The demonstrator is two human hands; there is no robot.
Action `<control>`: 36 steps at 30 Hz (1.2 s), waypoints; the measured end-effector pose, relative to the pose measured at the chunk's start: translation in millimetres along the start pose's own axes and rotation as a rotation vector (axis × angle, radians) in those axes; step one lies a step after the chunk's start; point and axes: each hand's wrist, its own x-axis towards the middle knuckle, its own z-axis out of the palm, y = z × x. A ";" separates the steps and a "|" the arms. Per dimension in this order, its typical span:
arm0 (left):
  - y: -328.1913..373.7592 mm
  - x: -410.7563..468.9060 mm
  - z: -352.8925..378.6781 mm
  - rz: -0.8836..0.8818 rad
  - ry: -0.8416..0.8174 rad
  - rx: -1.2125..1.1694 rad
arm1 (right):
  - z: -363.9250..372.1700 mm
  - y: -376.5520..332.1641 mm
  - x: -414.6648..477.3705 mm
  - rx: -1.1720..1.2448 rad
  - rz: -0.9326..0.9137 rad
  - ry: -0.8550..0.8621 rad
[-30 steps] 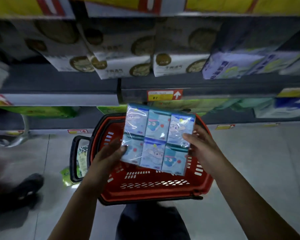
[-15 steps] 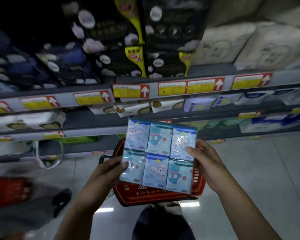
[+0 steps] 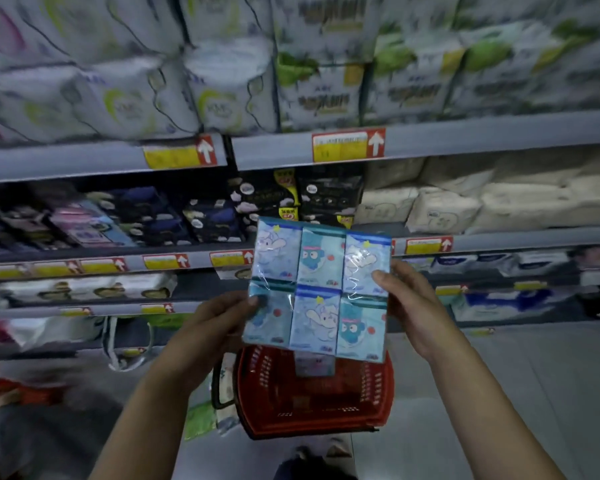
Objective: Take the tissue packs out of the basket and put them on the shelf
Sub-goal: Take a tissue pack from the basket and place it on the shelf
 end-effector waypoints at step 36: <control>116.9 -84.6 20.9 0.222 0.002 -0.133 | 36.0 -138.8 -70.4 -0.215 -0.278 -0.072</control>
